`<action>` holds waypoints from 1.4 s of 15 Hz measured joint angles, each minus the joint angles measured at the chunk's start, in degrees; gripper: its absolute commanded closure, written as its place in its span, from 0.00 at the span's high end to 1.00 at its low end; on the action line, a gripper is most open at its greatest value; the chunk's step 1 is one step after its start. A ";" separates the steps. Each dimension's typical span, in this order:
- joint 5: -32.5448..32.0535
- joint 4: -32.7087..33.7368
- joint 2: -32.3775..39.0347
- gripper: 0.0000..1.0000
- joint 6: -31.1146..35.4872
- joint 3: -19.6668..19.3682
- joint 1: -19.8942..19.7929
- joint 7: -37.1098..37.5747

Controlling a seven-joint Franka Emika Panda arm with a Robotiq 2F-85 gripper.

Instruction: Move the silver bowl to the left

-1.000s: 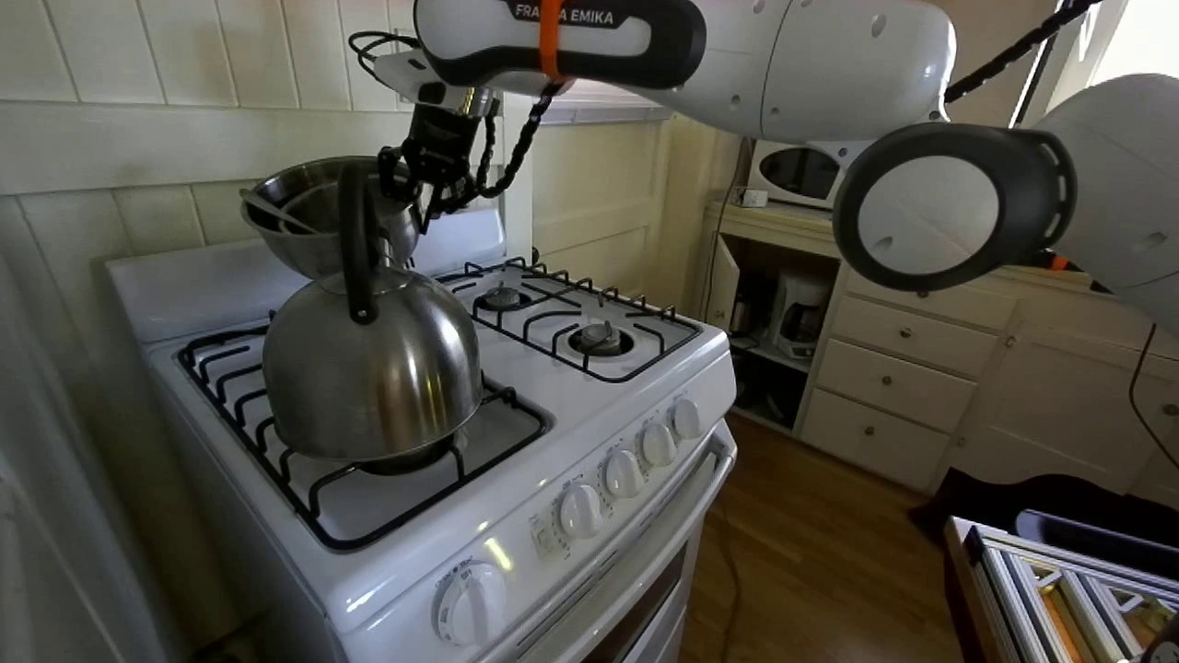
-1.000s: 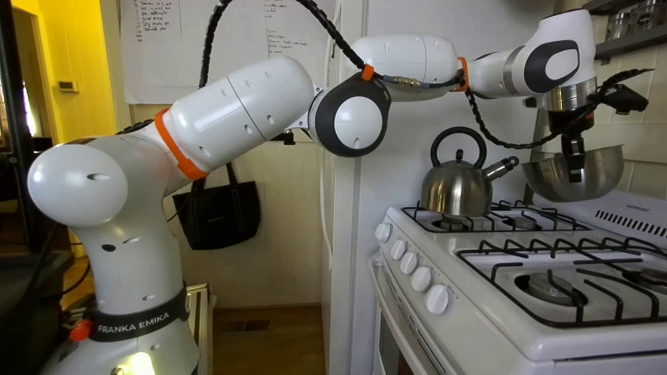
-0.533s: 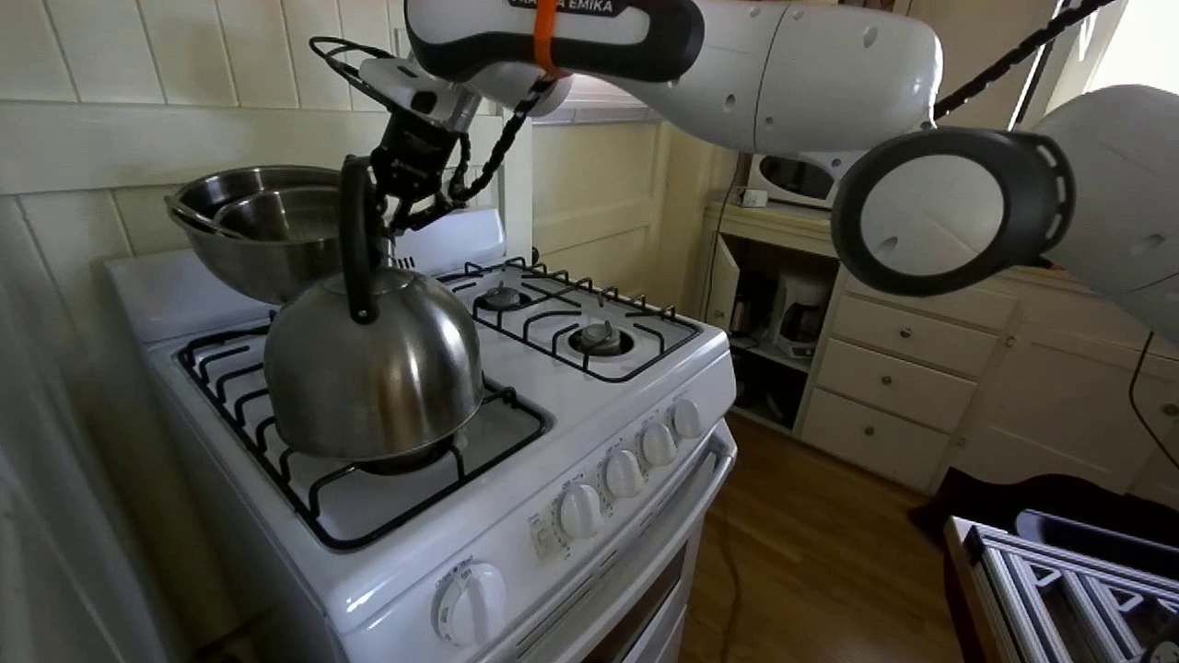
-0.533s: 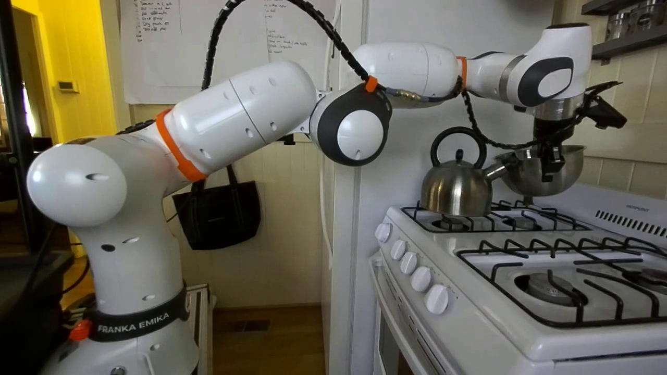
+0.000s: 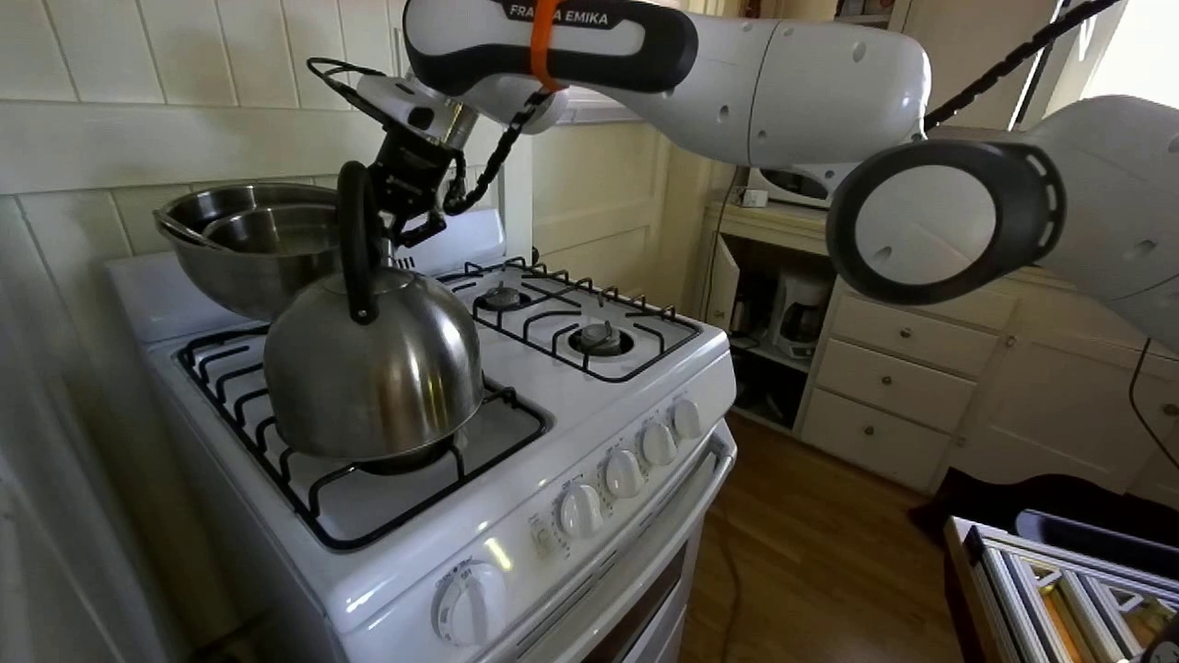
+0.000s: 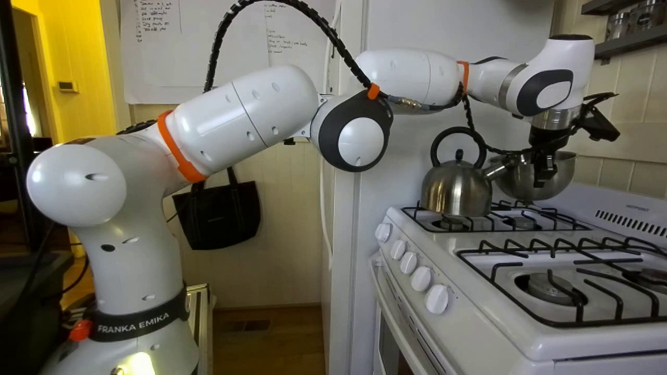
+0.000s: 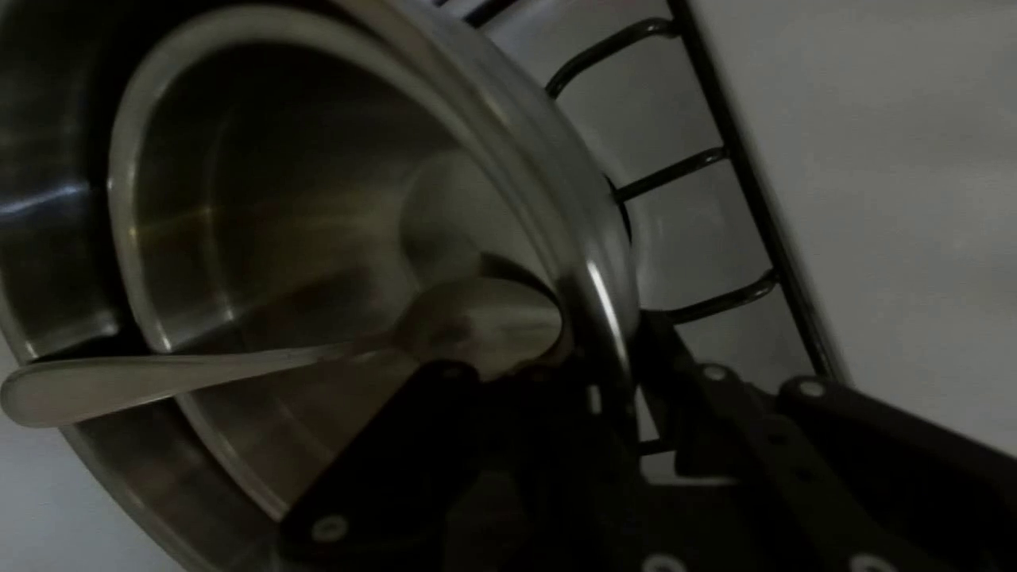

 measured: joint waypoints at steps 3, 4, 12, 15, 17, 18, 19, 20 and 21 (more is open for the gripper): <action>-0.06 0.00 0.00 0.03 -0.73 -0.68 0.26 1.16; -0.09 0.01 -0.01 0.03 -1.11 -0.95 0.36 1.64; -0.38 0.02 -0.04 0.03 -6.36 -2.77 1.02 5.10; -0.36 0.06 -0.06 0.46 -6.63 -2.77 1.10 6.40; -0.35 0.14 -0.26 0.59 -6.69 -2.77 1.23 7.50; -0.35 0.17 -0.49 0.68 -6.70 -2.77 1.30 7.94; -0.35 0.17 -0.79 0.75 -6.70 -2.77 1.35 8.35; -0.35 0.17 -1.09 0.83 -6.70 -2.77 1.38 8.81; -0.35 0.17 -1.41 0.90 -6.71 -2.77 1.40 9.03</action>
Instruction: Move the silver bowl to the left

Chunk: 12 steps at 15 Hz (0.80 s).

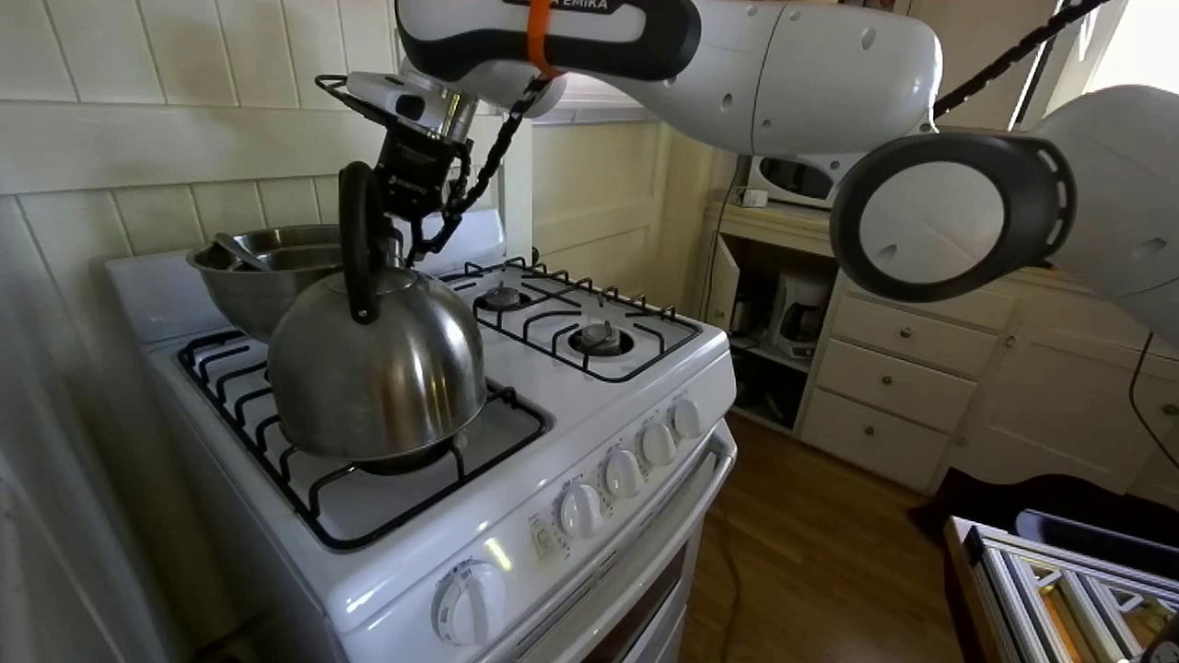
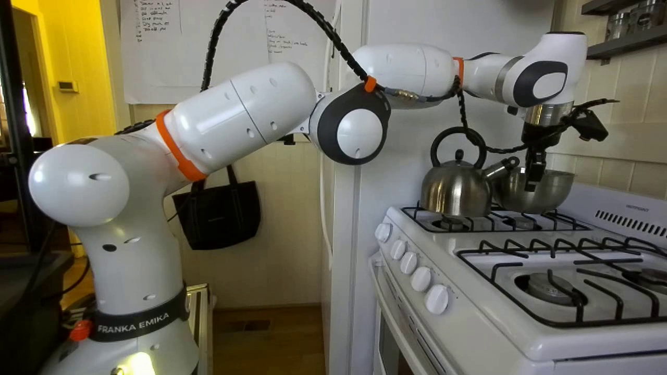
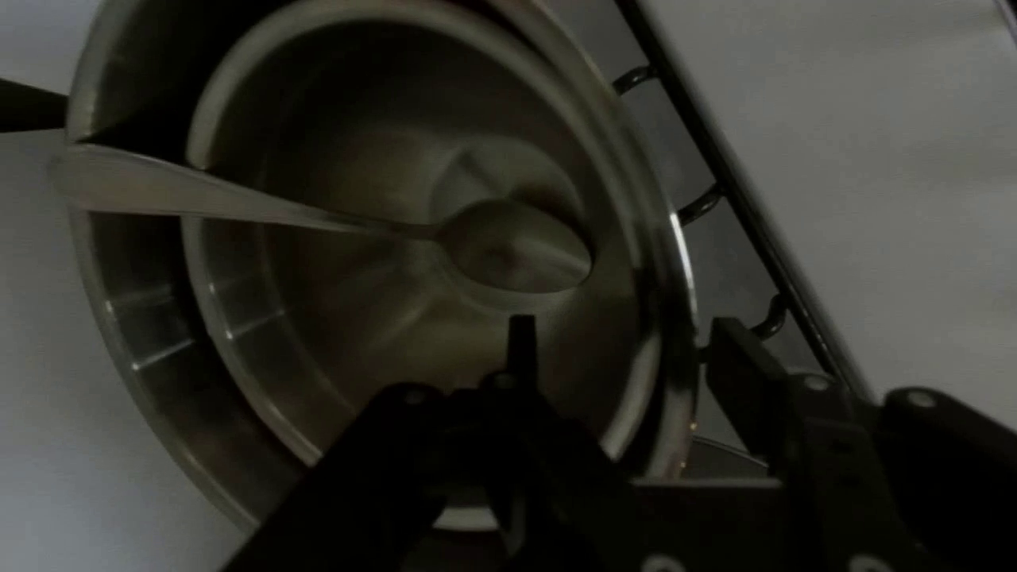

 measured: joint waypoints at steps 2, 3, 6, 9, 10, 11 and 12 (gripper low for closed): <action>0.00 0.03 -0.65 1.00 -0.01 -0.11 0.00 0.05; -0.13 0.07 -1.04 1.00 -0.01 -0.29 0.00 0.05; -1.07 0.14 -2.43 1.00 -0.01 -1.73 0.09 0.05; -1.52 0.27 -3.65 1.00 0.13 -2.40 0.06 -0.76; -1.65 0.31 -3.96 1.00 0.52 -2.40 0.10 -2.05; -1.83 0.33 -4.26 1.00 0.99 -2.40 0.20 -3.66; -2.06 0.34 -4.54 1.00 1.38 -2.40 0.35 -5.22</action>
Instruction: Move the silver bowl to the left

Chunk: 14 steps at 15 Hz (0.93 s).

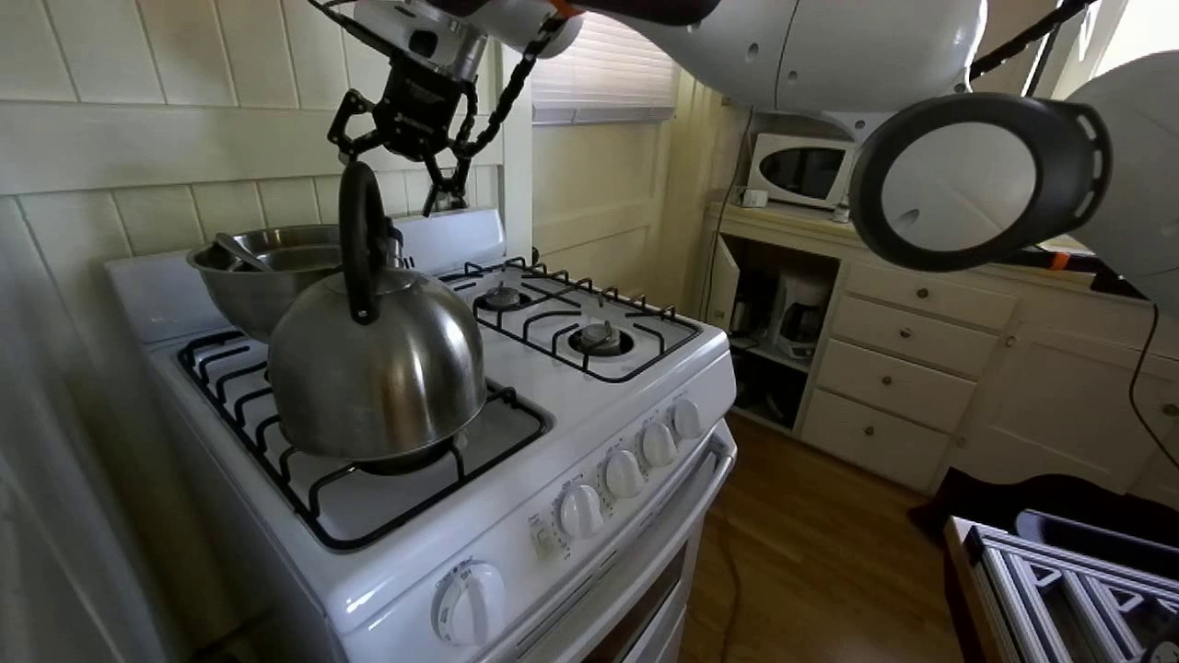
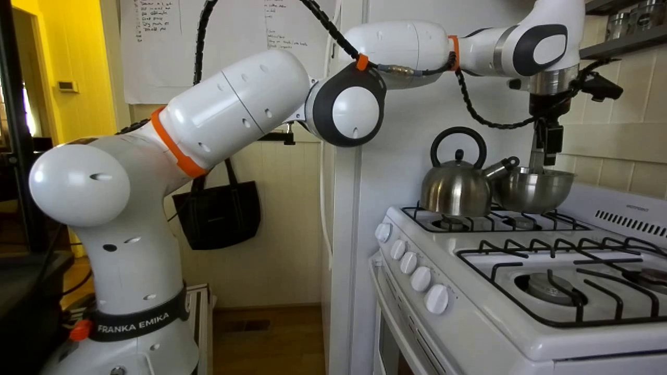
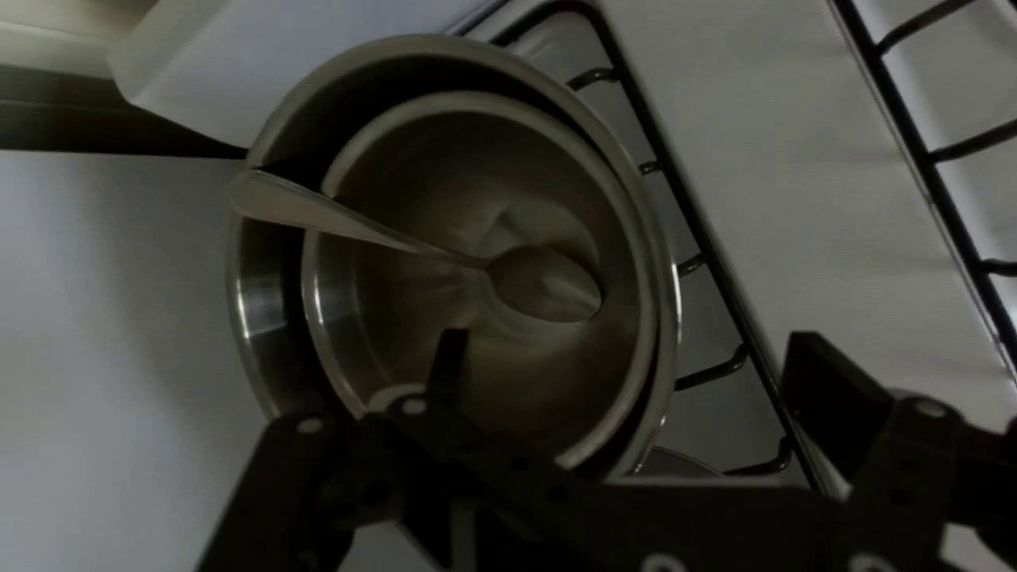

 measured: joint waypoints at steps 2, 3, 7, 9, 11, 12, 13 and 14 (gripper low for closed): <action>-1.05 0.03 -0.39 1.00 1.66 -0.11 0.46 -3.41; -1.81 0.04 -0.54 1.00 3.10 -0.31 0.83 -5.34; -5.25 0.04 -0.75 1.00 9.94 -1.68 3.02 -10.86; -7.28 0.01 -0.73 1.00 12.66 -2.65 5.03 -12.99; -9.82 -0.03 -0.72 1.00 14.72 -4.09 7.78 -13.89; -11.22 -0.13 -0.64 1.00 15.86 -4.90 9.28 -13.96; -12.48 -0.29 -0.49 1.00 16.82 -5.57 10.63 -14.17; -15.07 -0.48 -0.22 1.00 17.85 -5.50 11.75 -14.15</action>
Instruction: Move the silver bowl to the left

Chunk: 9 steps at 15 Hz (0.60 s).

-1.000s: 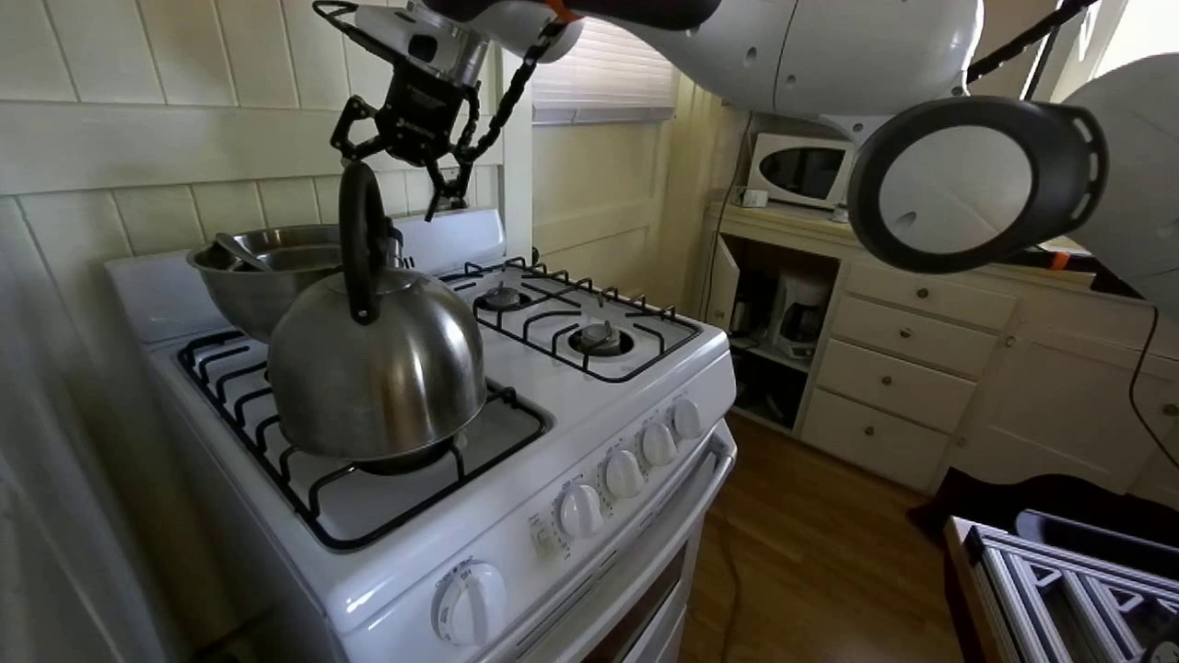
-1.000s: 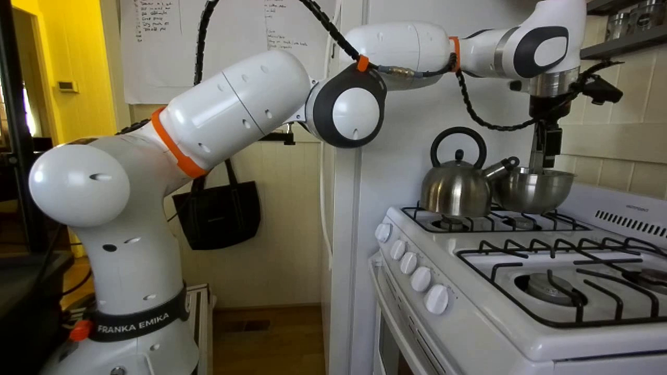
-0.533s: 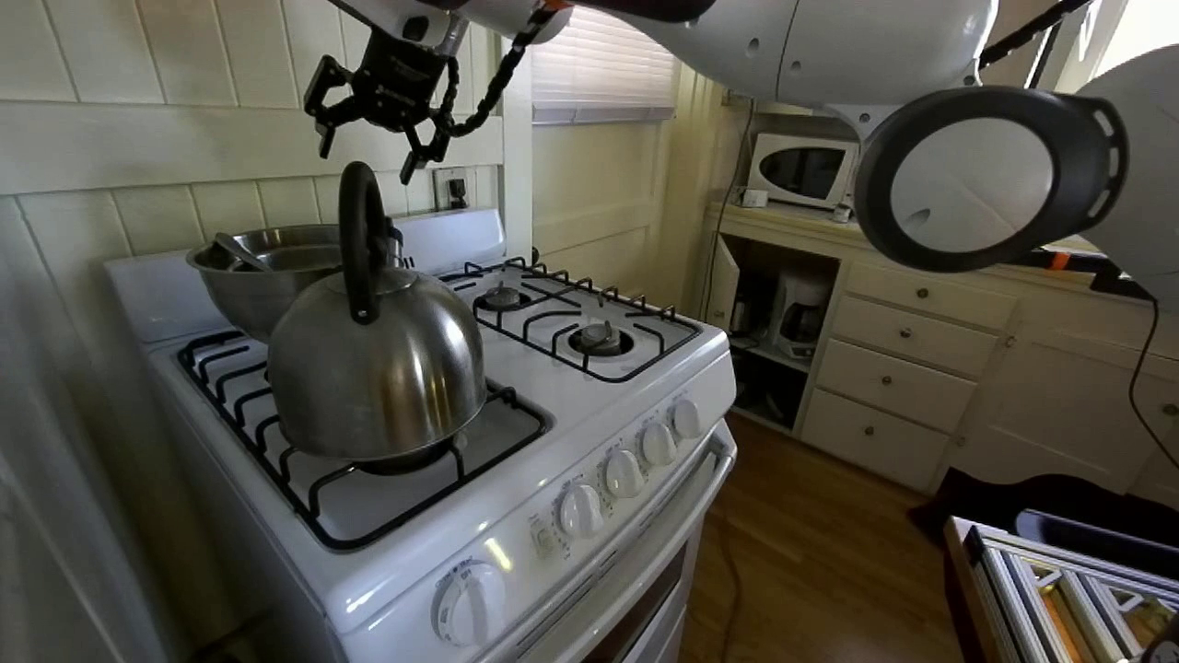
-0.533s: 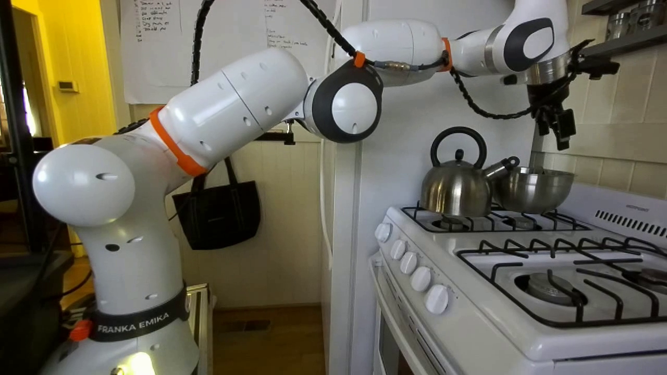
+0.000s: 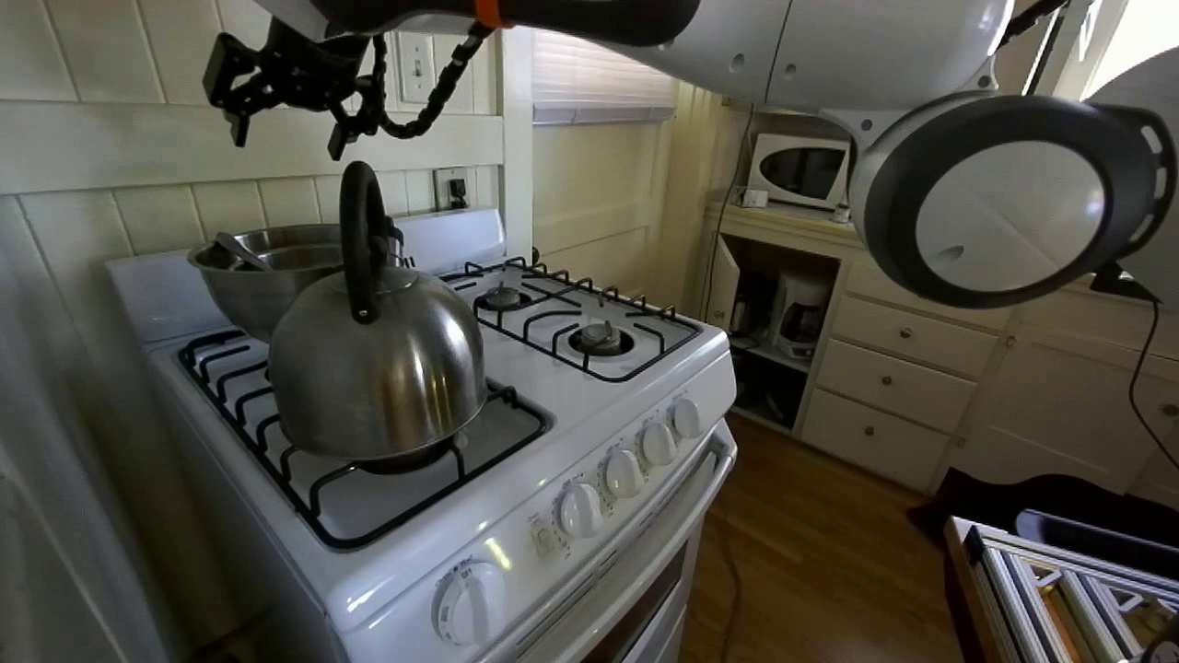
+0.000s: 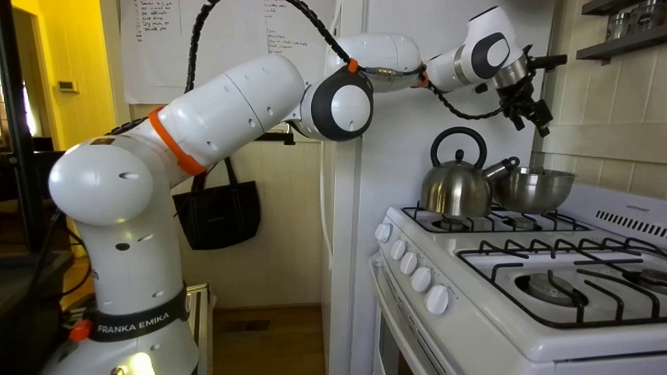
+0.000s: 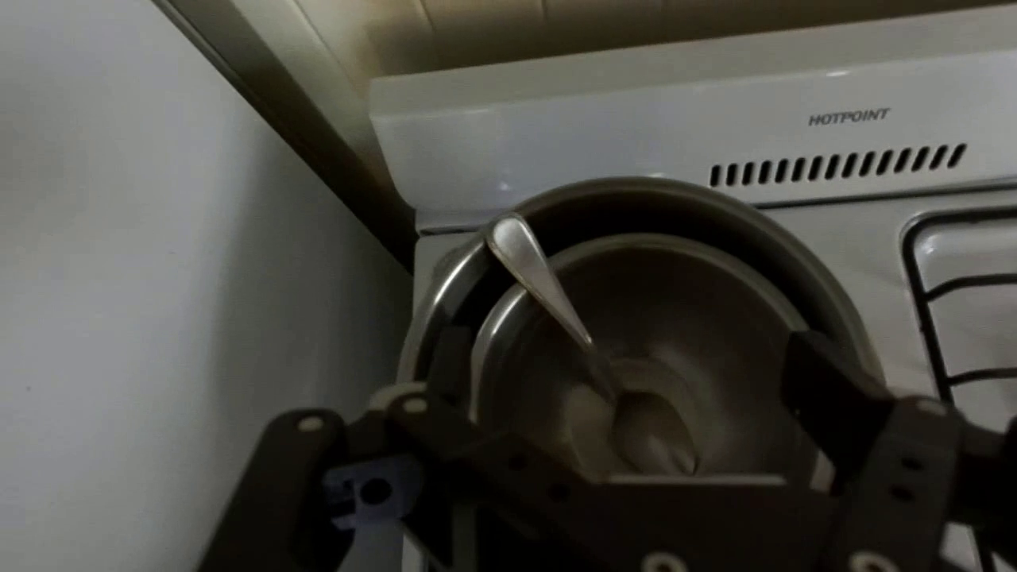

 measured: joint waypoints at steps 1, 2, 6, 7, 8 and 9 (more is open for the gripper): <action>-0.88 -0.09 0.32 1.00 0.22 -0.25 0.80 0.27; -0.88 -0.12 0.57 1.00 0.22 -0.82 1.35 0.27; -0.68 -0.11 0.78 1.00 0.21 -1.16 0.98 0.02; -1.46 -0.31 0.80 1.00 0.21 0.05 0.61 -0.03; -4.04 -1.07 0.63 1.00 0.21 3.25 -0.05 -0.02; -7.68 -2.71 0.18 1.00 0.24 7.80 -0.84 -0.02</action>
